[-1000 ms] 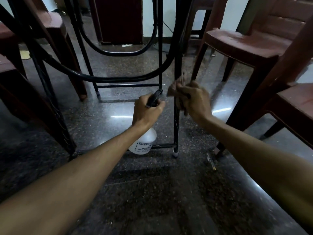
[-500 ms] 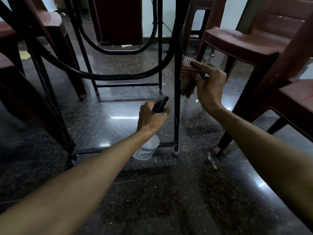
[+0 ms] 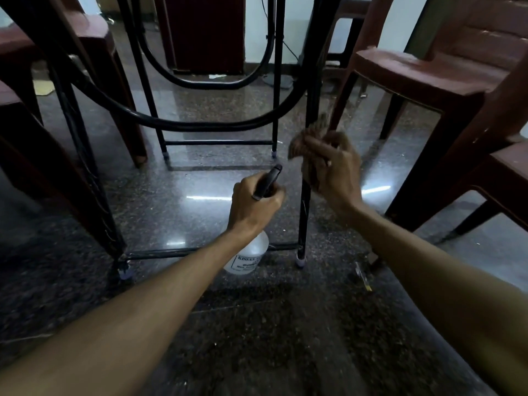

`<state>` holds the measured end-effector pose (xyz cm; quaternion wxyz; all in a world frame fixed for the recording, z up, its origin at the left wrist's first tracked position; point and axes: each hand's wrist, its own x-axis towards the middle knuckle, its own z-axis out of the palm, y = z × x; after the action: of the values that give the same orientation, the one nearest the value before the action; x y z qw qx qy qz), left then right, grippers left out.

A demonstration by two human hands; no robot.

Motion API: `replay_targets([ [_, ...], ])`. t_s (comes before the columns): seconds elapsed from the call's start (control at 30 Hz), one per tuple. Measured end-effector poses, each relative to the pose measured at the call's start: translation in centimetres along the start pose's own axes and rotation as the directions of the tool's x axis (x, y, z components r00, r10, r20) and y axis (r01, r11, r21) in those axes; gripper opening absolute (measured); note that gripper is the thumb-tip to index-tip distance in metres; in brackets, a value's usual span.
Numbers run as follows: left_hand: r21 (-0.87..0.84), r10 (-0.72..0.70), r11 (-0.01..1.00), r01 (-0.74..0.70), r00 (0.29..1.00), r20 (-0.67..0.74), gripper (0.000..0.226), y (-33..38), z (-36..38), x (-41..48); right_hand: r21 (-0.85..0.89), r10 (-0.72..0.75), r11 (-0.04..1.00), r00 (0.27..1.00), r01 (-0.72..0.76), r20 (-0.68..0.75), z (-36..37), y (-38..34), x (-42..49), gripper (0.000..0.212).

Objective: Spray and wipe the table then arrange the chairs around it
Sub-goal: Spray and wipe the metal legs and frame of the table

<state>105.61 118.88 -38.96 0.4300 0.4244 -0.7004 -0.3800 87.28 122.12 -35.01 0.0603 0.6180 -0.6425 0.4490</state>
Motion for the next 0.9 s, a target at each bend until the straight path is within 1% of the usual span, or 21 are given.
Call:
replay_targets([
  [0.03,0.005,0.005,1.000,-0.005,1.000,-0.001,0.025,-0.2,0.1,-0.1,-0.016,0.001,1.000,0.999,-0.001,-0.033,0.4,-0.2,0.3,0.031],
  [0.07,0.010,0.008,1.000,-0.008,1.000,0.001,0.026,-0.3,0.2,-0.2,-0.039,-0.007,0.999,1.000,0.006,-0.009,0.7,0.0,-0.1,0.031],
  [0.17,0.031,0.000,1.000,0.000,1.000,0.014,0.028,-1.1,0.4,-0.6,-0.135,-0.027,0.989,0.977,0.057,0.213,0.5,1.8,-3.9,0.030],
  [0.2,0.030,-0.006,1.000,0.005,1.000,0.023,0.029,-1.4,0.6,-0.7,-0.141,-0.018,0.989,0.976,0.049,0.217,0.0,2.2,-4.4,0.028],
  [0.23,0.028,-0.012,1.000,0.011,1.000,0.028,0.029,-1.6,0.7,-0.7,-0.108,-0.002,0.994,0.984,0.022,0.179,-0.3,2.1,-4.1,0.024],
  [0.27,0.027,-0.013,1.000,0.012,0.999,0.029,0.030,-1.9,1.0,-0.7,-0.084,0.008,0.996,0.997,-0.001,0.075,-0.4,2.1,-3.2,0.021],
  [0.3,0.032,-0.010,0.999,0.009,1.000,0.029,0.029,-2.1,1.2,-0.8,-0.042,0.022,0.999,1.000,-0.022,-0.006,-0.4,1.5,-2.2,0.022],
  [0.33,0.036,-0.005,0.999,0.004,1.000,0.030,0.028,-2.2,1.5,-0.9,-0.027,0.020,0.999,0.999,-0.021,-0.039,-0.3,0.9,-1.5,0.025],
  [0.37,0.036,-0.011,0.999,0.010,0.999,0.036,0.028,-2.3,1.8,-1.1,-0.019,0.017,1.000,1.000,-0.018,-0.019,0.0,0.7,-1.6,0.027],
  [0.4,0.032,-0.022,0.999,0.020,0.999,0.043,0.027,-2.6,2.0,-1.3,-0.016,0.000,1.000,0.999,0.001,0.045,0.5,1.1,-2.4,0.030],
  [0.47,0.018,-0.038,0.999,0.037,0.998,0.047,0.028,-2.9,2.1,-1.6,-0.068,-0.010,0.997,0.969,0.027,0.246,1.1,2.6,-5.5,0.034],
  [0.5,0.017,-0.042,0.999,0.041,0.998,0.049,0.029,-3.0,2.1,-1.7,-0.083,0.038,0.996,0.953,-0.014,0.301,0.9,3.6,-6.9,0.036],
  [0.53,0.020,-0.049,0.999,0.048,0.997,0.052,0.028,-3.3,2.2,-1.7,-0.087,0.091,0.994,0.949,-0.068,0.301,0.6,4.4,-7.8,0.038],
  [0.57,0.020,-0.056,0.998,0.055,0.997,0.054,0.028,-3.5,2.4,-1.6,-0.070,0.165,0.986,0.957,-0.152,0.239,0.3,5.2,-8.0,0.039],
  [0.6,0.016,-0.062,0.998,0.061,0.997,0.055,0.028,-3.6,2.5,-1.5,-0.059,0.217,0.976,0.966,-0.210,0.140,0.0,5.8,-7.8,0.040],
  [0.63,0.015,-0.071,0.997,0.070,0.996,0.059,0.029,-3.9,2.7,-1.6,-0.036,0.250,0.968,0.967,-0.249,0.038,-0.5,6.0,-7.5,0.040],
  [0.67,0.018,-0.080,0.997,0.079,0.994,0.067,0.031,-4.0,3.0,-1.8,-0.031,0.253,0.967,0.966,-0.255,-0.055,-1.1,6.0,-7.1,0.039],
  [0.7,0.024,-0.093,0.995,0.092,0.992,0.081,0.034,-4.2,3.2,-1.9,0.014,0.269,0.963,0.957,-0.269,-0.112,-1.6,5.9,-6.7,0.038],
  [0.8,0.043,-0.140,0.990,0.136,0.983,0.117,0.042,-4.9,4.0,-2.6,0.090,0.264,0.964,0.949,-0.252,-0.171,-2.4,5.3,-6.2,0.037],
  [0.9,0.032,-0.168,0.986,0.165,0.975,0.142,0.037,-5.5,4.3,-2.9,0.122,0.207,0.975,0.957,-0.185,-0.203,-1.9,4.0,-5.6,0.039],
])
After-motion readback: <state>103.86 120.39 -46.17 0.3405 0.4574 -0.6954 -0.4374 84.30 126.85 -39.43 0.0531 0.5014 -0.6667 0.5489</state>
